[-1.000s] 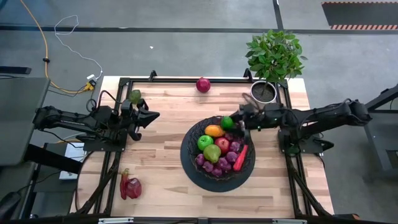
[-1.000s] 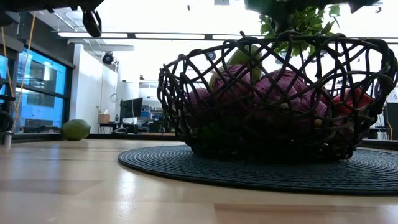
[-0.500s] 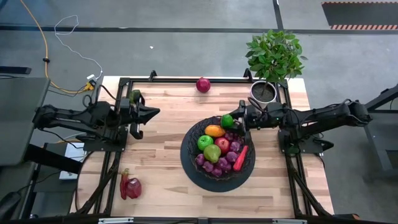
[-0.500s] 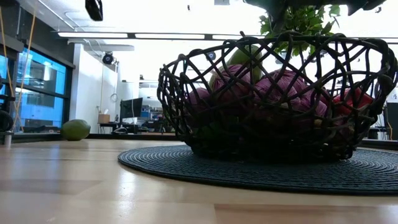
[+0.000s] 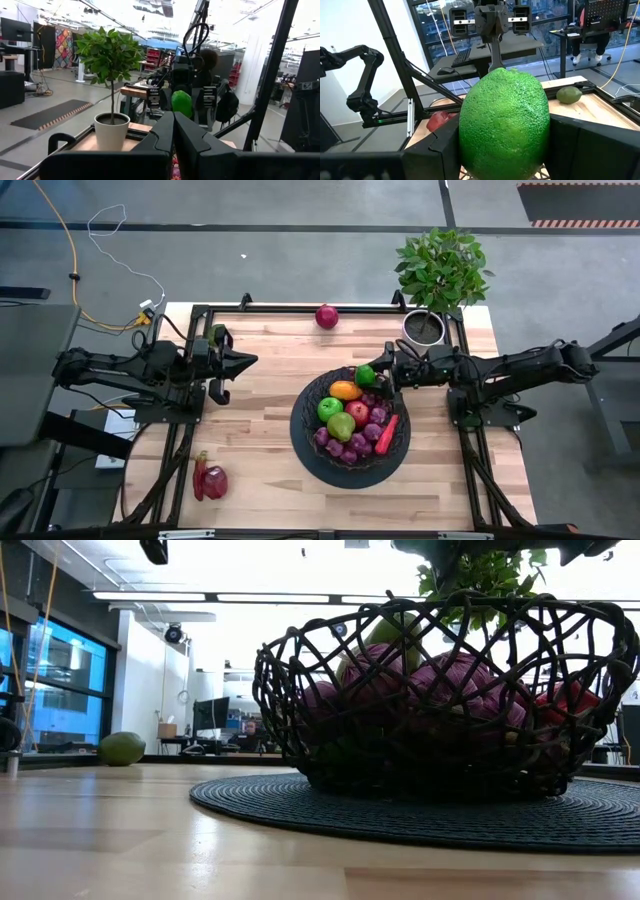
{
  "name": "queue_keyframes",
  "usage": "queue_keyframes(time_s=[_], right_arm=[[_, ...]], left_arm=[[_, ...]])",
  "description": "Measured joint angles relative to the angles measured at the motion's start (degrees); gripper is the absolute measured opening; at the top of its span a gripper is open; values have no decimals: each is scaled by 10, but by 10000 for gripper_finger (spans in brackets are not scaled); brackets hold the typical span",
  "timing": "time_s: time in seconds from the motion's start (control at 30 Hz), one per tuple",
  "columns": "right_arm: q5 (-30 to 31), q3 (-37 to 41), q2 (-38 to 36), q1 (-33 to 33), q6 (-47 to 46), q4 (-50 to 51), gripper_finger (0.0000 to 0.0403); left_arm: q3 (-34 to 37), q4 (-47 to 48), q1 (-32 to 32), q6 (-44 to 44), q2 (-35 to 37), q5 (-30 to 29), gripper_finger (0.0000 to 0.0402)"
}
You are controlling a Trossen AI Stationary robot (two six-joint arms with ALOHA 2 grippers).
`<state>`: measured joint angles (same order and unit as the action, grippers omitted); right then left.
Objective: Build produce basket
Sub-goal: Put the green lime into the basket
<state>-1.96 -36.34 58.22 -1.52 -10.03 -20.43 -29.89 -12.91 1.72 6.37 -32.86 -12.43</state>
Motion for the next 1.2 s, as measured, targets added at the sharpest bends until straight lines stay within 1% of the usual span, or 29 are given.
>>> queue_keyframes(time_s=[0.47, 0.57, 0.7, 0.8, 0.87, 0.9, 1.03, 1.1, 1.2], right_arm=[[0, 0, 0, 0, -2, 15, 188], [1, 0, 0, 0, -20, 19, 188], [46, 0, 0, 0, -69, 28, 188], [48, -3, 0, 0, -81, 42, 188], [37, -23, 1, -6, -89, 97, 188], [28, -39, 3, -10, -91, 140, 188], [-14, -119, 22, -28, -91, 364, 188], [-35, -149, 33, -38, -91, 459, 188], [-46, -169, 49, -56, -74, 556, 188]], left_arm=[[0, -4, 0, 0, 0, -3, 0], [0, -6, 0, 0, 0, -4, 0], [0, -7, 0, 8, 0, -14, 0], [0, -7, 0, 9, 0, -17, 0], [0, -7, 0, 9, 0, -17, 0], [0, -7, 0, 9, 0, -17, 0], [0, -7, 0, 9, 0, -22, 0], [0, -7, 0, 9, 0, -24, 0], [0, -7, 0, 9, 0, -29, 0]])
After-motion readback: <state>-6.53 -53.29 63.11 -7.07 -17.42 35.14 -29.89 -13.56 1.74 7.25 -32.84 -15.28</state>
